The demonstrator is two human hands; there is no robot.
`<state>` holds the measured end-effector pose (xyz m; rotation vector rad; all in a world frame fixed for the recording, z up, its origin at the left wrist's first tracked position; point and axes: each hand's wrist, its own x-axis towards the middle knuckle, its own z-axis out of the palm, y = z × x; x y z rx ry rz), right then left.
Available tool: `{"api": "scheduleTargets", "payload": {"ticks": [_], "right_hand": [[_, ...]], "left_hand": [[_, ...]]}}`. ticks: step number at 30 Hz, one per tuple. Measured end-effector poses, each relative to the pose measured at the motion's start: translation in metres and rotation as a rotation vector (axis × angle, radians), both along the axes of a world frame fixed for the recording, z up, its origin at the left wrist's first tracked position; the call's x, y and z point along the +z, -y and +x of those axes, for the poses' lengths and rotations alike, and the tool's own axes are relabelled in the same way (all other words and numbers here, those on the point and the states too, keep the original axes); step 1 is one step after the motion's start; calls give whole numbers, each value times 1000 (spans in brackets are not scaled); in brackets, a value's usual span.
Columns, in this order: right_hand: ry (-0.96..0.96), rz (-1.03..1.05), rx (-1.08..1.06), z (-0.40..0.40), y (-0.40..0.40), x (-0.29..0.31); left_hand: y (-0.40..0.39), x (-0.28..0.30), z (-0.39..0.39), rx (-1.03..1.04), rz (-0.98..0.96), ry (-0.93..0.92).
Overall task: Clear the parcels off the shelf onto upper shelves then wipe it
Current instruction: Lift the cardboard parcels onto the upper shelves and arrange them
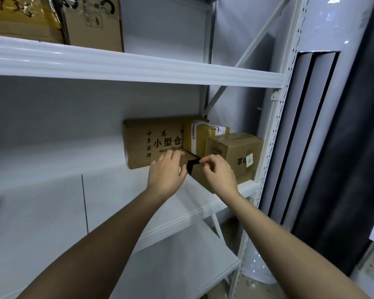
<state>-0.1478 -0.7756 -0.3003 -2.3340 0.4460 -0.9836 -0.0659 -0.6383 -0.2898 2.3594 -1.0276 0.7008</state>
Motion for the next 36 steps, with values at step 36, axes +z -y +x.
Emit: {"api": "scheduleTargets", "payload": {"ticks": [36], "right_hand": [[85, 403, -245, 72, 254, -52]], "left_hand": [[223, -41, 88, -128, 8, -806]]}}
